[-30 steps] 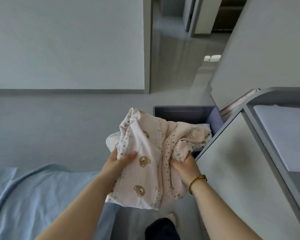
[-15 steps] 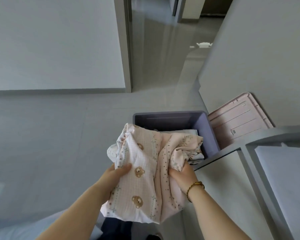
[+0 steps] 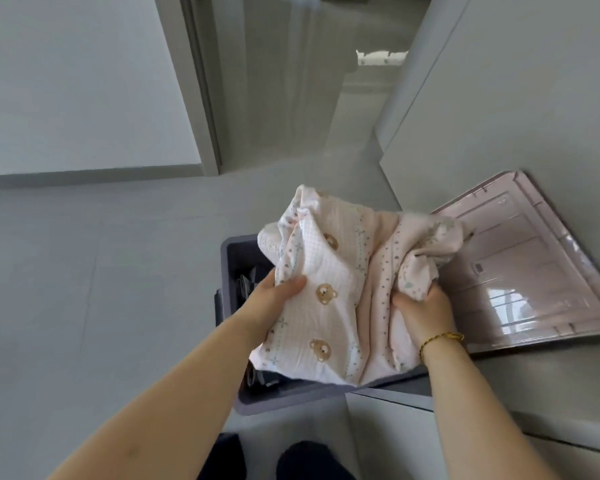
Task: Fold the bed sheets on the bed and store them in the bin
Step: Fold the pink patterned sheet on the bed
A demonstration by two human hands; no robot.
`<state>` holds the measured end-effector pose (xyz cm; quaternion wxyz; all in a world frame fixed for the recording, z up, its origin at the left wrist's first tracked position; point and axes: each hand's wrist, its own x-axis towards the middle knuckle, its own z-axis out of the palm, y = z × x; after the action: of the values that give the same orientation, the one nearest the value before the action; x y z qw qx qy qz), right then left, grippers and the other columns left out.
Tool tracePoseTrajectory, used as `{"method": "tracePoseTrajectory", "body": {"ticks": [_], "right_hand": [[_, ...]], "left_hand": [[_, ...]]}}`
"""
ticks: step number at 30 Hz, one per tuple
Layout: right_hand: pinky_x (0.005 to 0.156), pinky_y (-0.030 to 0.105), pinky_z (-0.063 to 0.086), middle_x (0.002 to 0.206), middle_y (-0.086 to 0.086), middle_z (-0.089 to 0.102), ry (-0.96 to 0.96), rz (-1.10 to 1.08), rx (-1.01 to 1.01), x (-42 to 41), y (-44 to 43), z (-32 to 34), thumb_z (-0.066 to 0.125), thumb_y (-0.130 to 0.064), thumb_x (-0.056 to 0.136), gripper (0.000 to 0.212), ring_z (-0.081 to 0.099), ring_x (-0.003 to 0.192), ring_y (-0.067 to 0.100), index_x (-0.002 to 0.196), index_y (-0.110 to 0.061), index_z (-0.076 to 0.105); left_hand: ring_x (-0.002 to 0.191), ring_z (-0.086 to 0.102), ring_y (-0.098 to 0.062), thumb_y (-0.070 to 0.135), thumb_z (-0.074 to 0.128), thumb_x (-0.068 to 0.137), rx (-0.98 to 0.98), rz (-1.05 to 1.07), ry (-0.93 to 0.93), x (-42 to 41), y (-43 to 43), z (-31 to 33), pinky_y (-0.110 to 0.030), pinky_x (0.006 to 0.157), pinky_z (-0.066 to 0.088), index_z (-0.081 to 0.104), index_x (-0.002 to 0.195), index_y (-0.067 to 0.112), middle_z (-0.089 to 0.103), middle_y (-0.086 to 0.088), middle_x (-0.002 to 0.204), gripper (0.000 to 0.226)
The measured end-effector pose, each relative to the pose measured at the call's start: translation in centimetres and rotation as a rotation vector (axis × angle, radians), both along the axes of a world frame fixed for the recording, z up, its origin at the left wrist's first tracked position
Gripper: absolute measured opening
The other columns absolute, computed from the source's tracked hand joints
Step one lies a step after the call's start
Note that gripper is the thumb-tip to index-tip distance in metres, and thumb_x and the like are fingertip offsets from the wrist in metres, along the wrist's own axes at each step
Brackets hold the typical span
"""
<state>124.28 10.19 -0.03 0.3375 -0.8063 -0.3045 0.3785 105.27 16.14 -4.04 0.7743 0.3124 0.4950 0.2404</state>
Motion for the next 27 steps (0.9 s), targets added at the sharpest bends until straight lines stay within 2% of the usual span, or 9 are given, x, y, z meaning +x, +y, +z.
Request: {"method": "tracePoseTrajectory", "body": {"ticks": [4, 7, 11, 15, 18, 21, 23, 25, 27], "right_hand": [[0.082, 0.034, 0.043, 0.083, -0.002, 0.055, -0.06, -0.117, 0.017, 2.3, 2.8, -7.7, 0.052, -0.007, 0.087, 0.018, 0.052, 0.083, 0.022, 0.099, -0.02, 0.05], [0.078, 0.031, 0.039, 0.084, 0.001, 0.054, -0.139, -0.152, 0.005, 3.5, 4.5, -14.1, 0.05, -0.008, 0.087, 0.016, 0.05, 0.087, 0.023, 0.098, -0.018, 0.051], [0.079, 0.031, 0.04, 0.081, 0.001, 0.055, -0.172, -0.152, -0.034, 5.4, 5.9, -22.6, 0.052, -0.011, 0.085, 0.011, 0.051, 0.083, 0.024, 0.093, -0.018, 0.055], [0.076, 0.035, 0.042, 0.073, 0.002, 0.052, -0.23, -0.244, -0.091, 7.4, 6.1, -30.2, 0.051, -0.011, 0.08, 0.011, 0.051, 0.077, 0.029, 0.089, -0.012, 0.056], [0.101, 0.042, 0.031, 0.108, 0.003, 0.055, -0.366, -0.354, -0.19, 7.7, 6.3, -33.9, 0.049, -0.013, 0.084, 0.042, 0.046, 0.113, 0.035, 0.125, -0.02, 0.047], [0.113, 0.048, 0.008, 0.153, 0.005, 0.018, -0.544, -0.308, -0.213, 7.5, 6.3, -35.1, 0.053, -0.024, 0.089, 0.067, 0.013, 0.141, 0.028, 0.146, -0.023, 0.018], [0.112, 0.052, 0.001, 0.156, 0.003, 0.003, -0.561, -0.224, -0.281, 7.3, 6.4, -35.9, 0.052, -0.036, 0.089, 0.073, 0.001, 0.143, 0.025, 0.148, -0.025, 0.01], [0.111, 0.055, -0.003, 0.156, 0.002, -0.003, -0.532, -0.15, -0.402, 6.9, 6.6, -36.7, 0.047, -0.048, 0.089, 0.076, -0.004, 0.143, 0.025, 0.148, -0.027, 0.004], [0.11, 0.057, -0.005, 0.156, 0.003, -0.007, -0.519, -0.106, -0.475, 6.8, 7.1, -37.5, 0.042, -0.055, 0.088, 0.078, -0.007, 0.143, 0.025, 0.147, -0.028, -0.001]], "left_hand": [[0.085, 0.066, -0.016, 0.017, 0.05, 0.092, -0.004, 0.007, -0.076, 2.4, 2.6, -8.9, -0.027, 0.065, 0.055, 0.053, 0.108, 0.03, 0.067, -0.001, 0.1, 0.02], [0.098, 0.063, -0.02, 0.015, 0.048, 0.094, -0.045, 0.037, -0.109, 3.7, 3.3, -17.0, -0.034, 0.077, 0.052, 0.049, 0.122, 0.026, 0.064, -0.003, 0.113, 0.03], [0.099, 0.06, -0.019, 0.014, 0.045, 0.096, -0.13, 0.095, -0.12, 4.3, 3.1, -26.8, -0.034, 0.079, 0.05, 0.048, 0.122, 0.024, 0.063, -0.002, 0.112, 0.028], [0.109, 0.053, -0.027, 0.008, 0.048, 0.094, -0.227, 0.129, 0.05, 4.8, 2.1, -34.4, -0.039, 0.092, 0.043, 0.041, 0.134, 0.014, 0.057, -0.009, 0.122, 0.04], [0.113, 0.05, -0.033, 0.0, 0.048, 0.087, -0.298, 0.234, 0.21, 5.9, 1.8, -36.6, -0.037, 0.084, 0.042, 0.034, 0.14, 0.009, 0.05, -0.017, 0.13, 0.055], [0.126, 0.04, -0.031, 0.004, 0.051, 0.087, -0.11, 0.419, 0.352, 6.3, 2.0, -36.2, -0.038, 0.097, 0.037, 0.016, 0.147, 0.018, 0.036, -0.011, 0.144, 0.07], [0.131, 0.035, -0.025, 0.022, 0.058, 0.088, 0.026, 0.415, 0.349, 6.7, 2.5, -35.4, -0.035, 0.101, 0.032, 0.013, 0.148, 0.023, 0.031, -0.005, 0.148, 0.075], [0.133, 0.034, -0.024, 0.041, 0.063, 0.082, 0.007, 0.334, 0.353, 7.0, 3.9, -35.5, -0.038, 0.105, 0.031, 0.014, 0.148, 0.022, 0.032, -0.003, 0.148, 0.085], [0.132, 0.035, -0.025, 0.044, 0.067, 0.077, -0.021, 0.263, 0.363, 7.4, 5.4, -35.8, -0.038, 0.106, 0.031, 0.015, 0.148, 0.019, 0.033, -0.003, 0.147, 0.091]]}}
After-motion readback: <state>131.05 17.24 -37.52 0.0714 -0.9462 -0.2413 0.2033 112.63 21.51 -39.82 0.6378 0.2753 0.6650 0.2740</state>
